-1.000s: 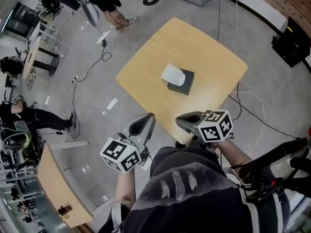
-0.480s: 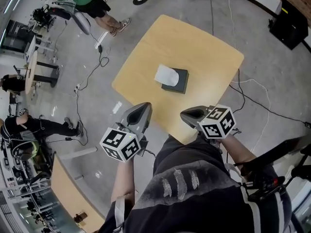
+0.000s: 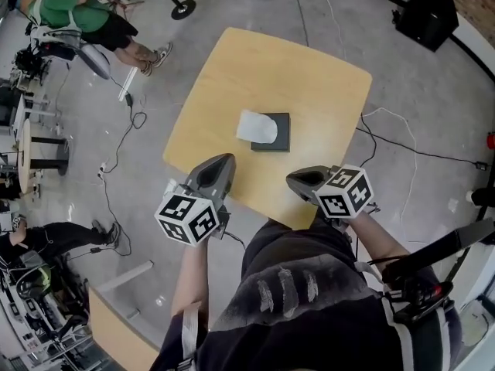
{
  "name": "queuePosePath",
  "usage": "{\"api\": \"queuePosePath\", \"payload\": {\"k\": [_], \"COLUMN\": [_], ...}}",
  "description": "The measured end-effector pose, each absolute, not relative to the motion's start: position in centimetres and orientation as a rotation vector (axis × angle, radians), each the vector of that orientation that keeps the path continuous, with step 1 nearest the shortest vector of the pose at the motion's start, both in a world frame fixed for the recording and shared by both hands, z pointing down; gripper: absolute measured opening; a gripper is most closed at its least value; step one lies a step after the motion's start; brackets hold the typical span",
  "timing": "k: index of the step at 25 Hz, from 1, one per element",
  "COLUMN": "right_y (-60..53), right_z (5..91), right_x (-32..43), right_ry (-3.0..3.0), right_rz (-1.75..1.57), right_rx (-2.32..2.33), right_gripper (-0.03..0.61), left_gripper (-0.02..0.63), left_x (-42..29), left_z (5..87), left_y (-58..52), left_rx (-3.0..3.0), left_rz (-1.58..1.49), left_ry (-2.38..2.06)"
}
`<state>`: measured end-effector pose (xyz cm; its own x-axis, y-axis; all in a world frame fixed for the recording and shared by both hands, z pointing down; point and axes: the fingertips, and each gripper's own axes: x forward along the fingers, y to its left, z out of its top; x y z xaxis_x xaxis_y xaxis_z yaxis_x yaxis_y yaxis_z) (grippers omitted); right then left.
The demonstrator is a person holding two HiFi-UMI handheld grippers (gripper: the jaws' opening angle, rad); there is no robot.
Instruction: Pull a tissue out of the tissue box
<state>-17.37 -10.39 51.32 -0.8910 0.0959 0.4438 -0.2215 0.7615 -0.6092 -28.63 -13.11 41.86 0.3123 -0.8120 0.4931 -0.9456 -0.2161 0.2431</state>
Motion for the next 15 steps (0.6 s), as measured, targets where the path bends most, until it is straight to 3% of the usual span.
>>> {"api": "queuePosePath", "payload": {"k": [7, 8, 10, 15], "right_y": [-10.5, -10.6, -11.1, -13.2], "right_z": [51.4, 51.6, 52.2, 52.4], "right_x": [-20.3, -20.8, -21.6, -22.9], "right_ry": [-2.466, -2.457, -2.435, -2.404], "right_rz": [0.807, 0.800, 0.773, 0.635], "right_rx": [0.153, 0.152, 0.157, 0.170], "right_gripper": [-0.002, -0.002, -0.002, -0.002], "left_gripper": [0.007, 0.038, 0.192, 0.344], "left_x": [-33.7, -34.1, -34.6, -34.6], "left_z": [44.0, 44.6, 45.9, 48.3], "left_y": [-16.2, -16.6, -17.5, -19.8], "left_rx": [2.094, 2.093, 2.077, 2.064], "left_rz": [0.313, 0.281, 0.234, 0.287], "left_ry": [-1.521, -1.487, -1.420, -1.337]}}
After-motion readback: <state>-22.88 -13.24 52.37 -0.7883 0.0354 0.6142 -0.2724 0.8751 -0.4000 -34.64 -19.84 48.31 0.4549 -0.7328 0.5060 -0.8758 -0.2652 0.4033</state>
